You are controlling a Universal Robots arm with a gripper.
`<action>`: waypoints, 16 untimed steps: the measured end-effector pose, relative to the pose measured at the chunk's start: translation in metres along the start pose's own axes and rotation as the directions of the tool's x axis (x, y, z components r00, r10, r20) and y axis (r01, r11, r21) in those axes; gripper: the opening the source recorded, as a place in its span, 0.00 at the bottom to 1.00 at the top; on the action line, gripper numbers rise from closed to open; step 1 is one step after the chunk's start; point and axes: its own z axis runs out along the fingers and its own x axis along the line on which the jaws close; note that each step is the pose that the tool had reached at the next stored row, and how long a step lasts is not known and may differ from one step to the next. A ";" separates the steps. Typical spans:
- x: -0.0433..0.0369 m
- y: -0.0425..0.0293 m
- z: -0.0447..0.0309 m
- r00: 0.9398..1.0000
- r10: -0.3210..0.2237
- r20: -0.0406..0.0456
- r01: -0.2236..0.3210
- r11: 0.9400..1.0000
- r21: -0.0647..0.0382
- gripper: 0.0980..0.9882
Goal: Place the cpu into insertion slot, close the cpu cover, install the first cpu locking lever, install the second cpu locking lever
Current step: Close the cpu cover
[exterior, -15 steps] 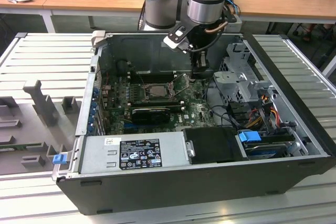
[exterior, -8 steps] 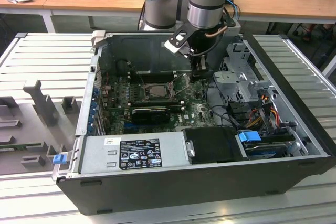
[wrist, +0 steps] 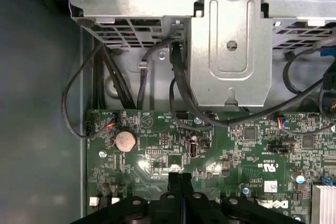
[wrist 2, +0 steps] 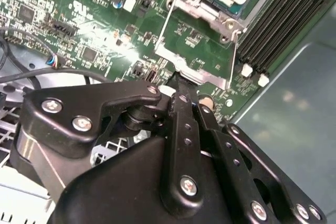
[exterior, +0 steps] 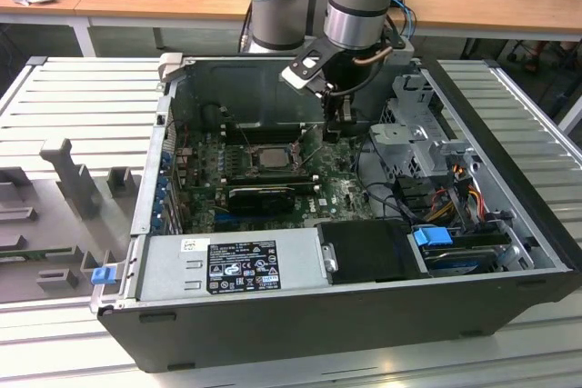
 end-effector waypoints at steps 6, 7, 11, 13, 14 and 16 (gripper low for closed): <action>0.0000 -0.0056 0.0003 1.000 0.000 0.000 0.000 1.000 0.000 0.01; 0.0000 -0.0058 0.0003 1.000 0.000 0.000 0.000 1.000 0.000 0.01; 0.0001 -0.0104 0.0004 1.000 0.000 0.000 0.000 1.000 0.000 0.01; 0.0001 -0.0137 0.0004 1.000 0.000 0.000 0.000 1.000 0.000 0.01; 0.0001 -0.0160 0.0004 1.000 0.000 0.000 0.000 1.000 0.000 0.01; 0.0002 -0.0206 0.0005 1.000 0.000 0.000 0.000 1.000 0.000 0.01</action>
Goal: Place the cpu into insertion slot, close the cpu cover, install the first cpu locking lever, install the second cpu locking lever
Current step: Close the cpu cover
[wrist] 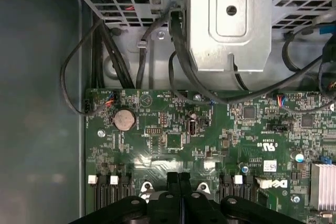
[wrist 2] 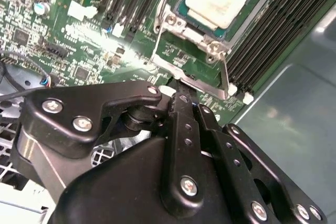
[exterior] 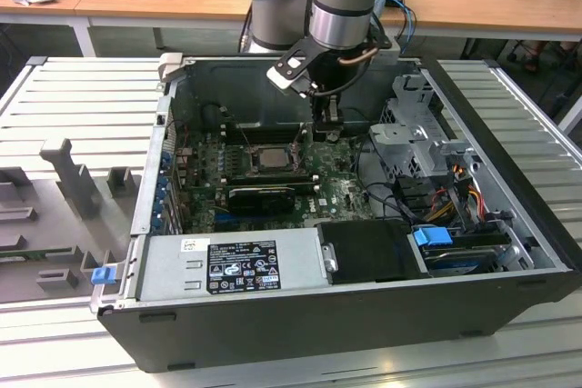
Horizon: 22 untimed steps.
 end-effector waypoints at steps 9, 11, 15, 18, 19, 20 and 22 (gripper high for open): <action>0.0002 -0.0329 0.0039 1.000 0.000 0.000 0.000 1.000 -0.002 0.01; 0.0003 -0.0383 0.0089 1.000 0.000 0.000 0.000 1.000 -0.004 0.01; 0.0003 -0.0473 0.0181 1.000 -0.001 0.000 0.001 1.000 -0.004 0.01; 0.0003 -0.0530 0.0187 1.000 -0.006 0.000 0.006 1.000 -0.004 0.01; 0.0003 -0.0546 0.0188 1.000 -0.006 0.000 0.006 1.000 -0.004 0.01; 0.0004 -0.0562 0.0189 1.000 -0.006 0.000 0.006 1.000 -0.004 0.01; 0.0003 -0.0579 0.0188 1.000 -0.006 0.000 0.006 1.000 -0.004 0.01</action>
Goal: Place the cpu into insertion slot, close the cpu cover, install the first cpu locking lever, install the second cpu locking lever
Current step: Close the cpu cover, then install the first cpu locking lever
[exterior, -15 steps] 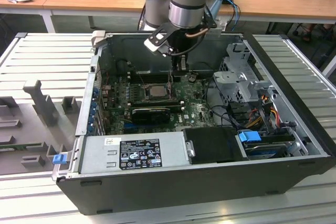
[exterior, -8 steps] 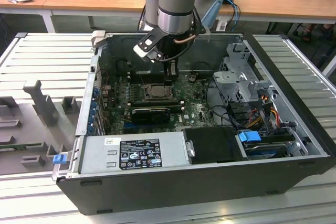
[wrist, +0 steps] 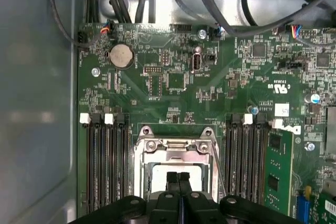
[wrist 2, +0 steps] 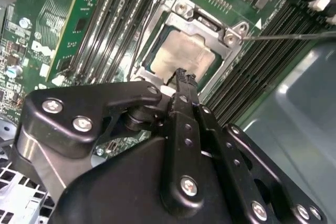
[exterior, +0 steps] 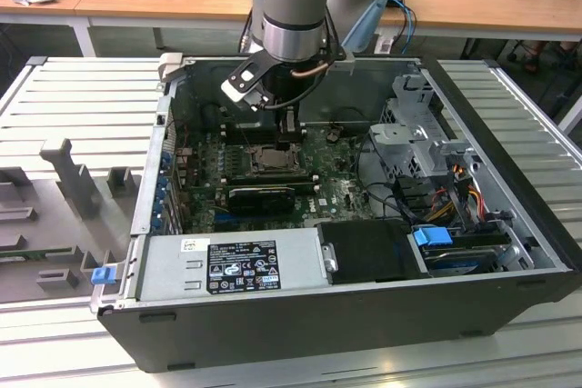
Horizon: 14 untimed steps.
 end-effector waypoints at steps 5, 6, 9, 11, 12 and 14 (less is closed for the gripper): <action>0.0001 -0.0053 0.0001 1.000 0.000 0.000 0.000 1.000 0.000 0.01; 0.0001 -0.0064 0.0001 1.000 0.000 0.000 0.000 1.000 0.000 0.01; 0.0001 -0.0093 0.0001 1.000 0.000 0.000 0.000 1.000 0.000 0.01; 0.0002 -0.0107 0.0001 1.000 0.000 0.000 0.000 1.000 0.000 0.01; 0.0002 -0.0114 0.0001 1.000 0.000 0.000 0.000 1.000 0.000 0.01; 0.0001 -0.0116 -0.0006 1.000 0.000 0.000 0.000 1.000 0.000 0.01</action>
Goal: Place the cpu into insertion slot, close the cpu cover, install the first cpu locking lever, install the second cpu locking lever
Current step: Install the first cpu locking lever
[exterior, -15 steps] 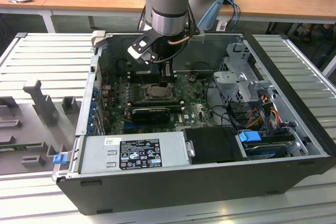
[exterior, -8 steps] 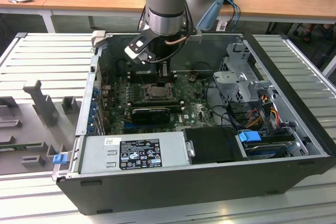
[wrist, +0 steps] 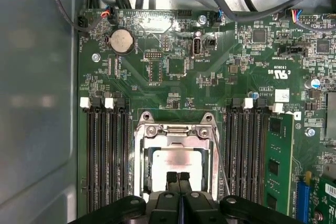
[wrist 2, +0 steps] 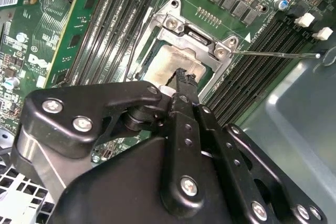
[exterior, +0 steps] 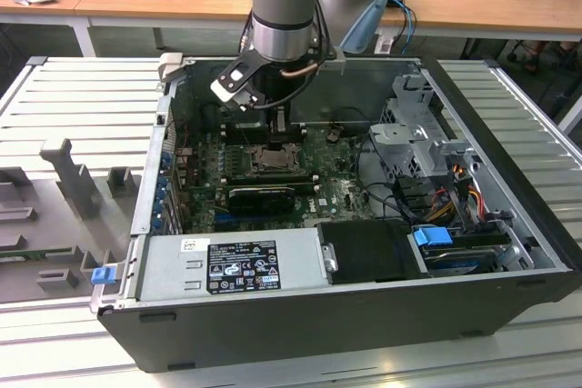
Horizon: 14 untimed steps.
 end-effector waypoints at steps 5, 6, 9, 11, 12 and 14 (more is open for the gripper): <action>0.0001 -0.0001 -0.0043 1.000 0.000 0.000 0.000 1.000 0.000 0.01; 0.0001 -0.0003 -0.0053 1.000 0.000 0.000 0.000 1.000 0.000 0.01; 0.0001 -0.0004 -0.0085 1.000 0.000 0.000 0.000 1.000 0.000 0.01; 0.0001 -0.0005 -0.0110 1.000 0.000 0.000 0.000 1.000 0.000 0.01; 0.0001 -0.0005 -0.0121 1.000 0.000 0.000 0.000 1.000 0.000 0.01; 0.0002 -0.0005 -0.0157 1.000 0.000 0.000 0.000 1.000 0.000 0.01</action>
